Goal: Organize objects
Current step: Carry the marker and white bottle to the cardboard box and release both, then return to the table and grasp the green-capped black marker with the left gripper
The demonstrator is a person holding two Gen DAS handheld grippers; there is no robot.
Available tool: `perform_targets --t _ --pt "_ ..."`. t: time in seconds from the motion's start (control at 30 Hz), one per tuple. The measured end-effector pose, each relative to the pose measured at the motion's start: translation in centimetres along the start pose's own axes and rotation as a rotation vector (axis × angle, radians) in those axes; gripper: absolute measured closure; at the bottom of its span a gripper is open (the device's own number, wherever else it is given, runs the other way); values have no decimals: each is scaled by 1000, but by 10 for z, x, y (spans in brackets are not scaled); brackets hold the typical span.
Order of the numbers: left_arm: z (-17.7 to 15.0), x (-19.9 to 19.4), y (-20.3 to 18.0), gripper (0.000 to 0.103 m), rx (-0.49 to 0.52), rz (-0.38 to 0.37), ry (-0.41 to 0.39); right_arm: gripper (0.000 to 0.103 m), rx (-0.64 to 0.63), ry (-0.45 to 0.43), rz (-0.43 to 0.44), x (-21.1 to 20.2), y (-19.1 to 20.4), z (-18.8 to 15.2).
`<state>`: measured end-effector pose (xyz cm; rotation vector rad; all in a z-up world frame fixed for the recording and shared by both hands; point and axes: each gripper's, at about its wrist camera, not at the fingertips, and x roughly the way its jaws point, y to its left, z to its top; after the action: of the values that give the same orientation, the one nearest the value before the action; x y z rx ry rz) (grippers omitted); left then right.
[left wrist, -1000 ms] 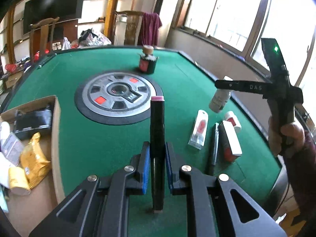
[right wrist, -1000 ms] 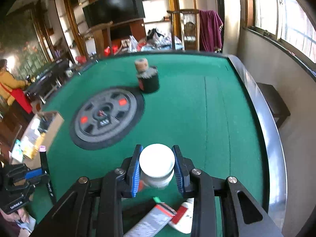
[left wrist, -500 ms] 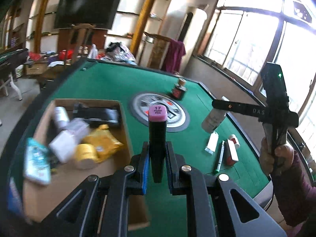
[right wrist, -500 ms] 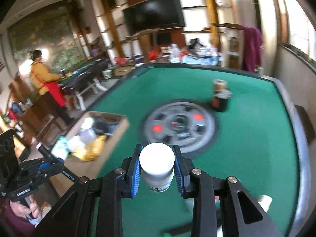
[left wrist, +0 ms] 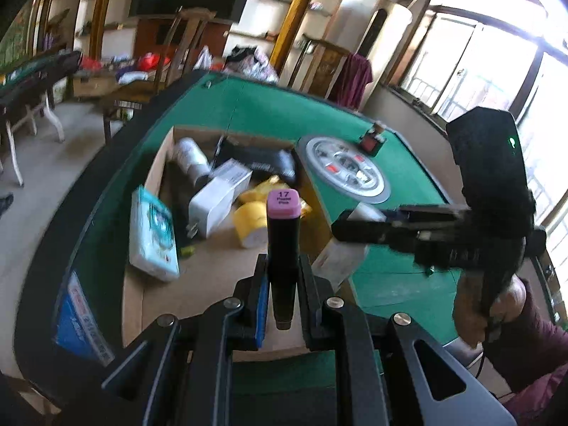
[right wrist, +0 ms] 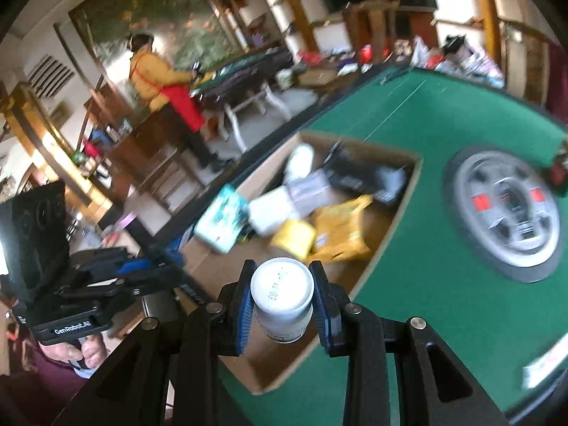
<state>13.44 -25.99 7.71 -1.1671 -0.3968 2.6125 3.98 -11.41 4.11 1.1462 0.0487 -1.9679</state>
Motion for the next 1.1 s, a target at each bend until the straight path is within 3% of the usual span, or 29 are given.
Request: perform_targets --t 0.1,0.23,0.47,0.63,0.67,0.77,0.87,0.97,1.1 --pt "3 13 15 87 -47 -14 15 70 4 61 -18 29 1 -3" --pt "9 29 30 85 -92 -9 32 70 1 65 -52 44 3 2" --pt "7 58 30 84 -82 21 92 69 -43 69 -143 57 9 11" --pt "-2 68 24 84 -69 43 126 68 -32 92 -151 58 4 15" --pt "-2 66 24 79 -76 40 119 67 -30 100 -158 59 3 16" --pt "-5 53 24 36 -77 51 86 58 -17 117 -179 66 -3 18" --pt "-9 38 26 31 -76 61 59 35 9 91 -172 61 -10 19" --pt "-10 26 29 20 -105 33 34 26 31 28 -157 39 -14 23" --pt "-9 11 26 19 -124 -2 -16 19 18 -105 -228 -14 -17 23"
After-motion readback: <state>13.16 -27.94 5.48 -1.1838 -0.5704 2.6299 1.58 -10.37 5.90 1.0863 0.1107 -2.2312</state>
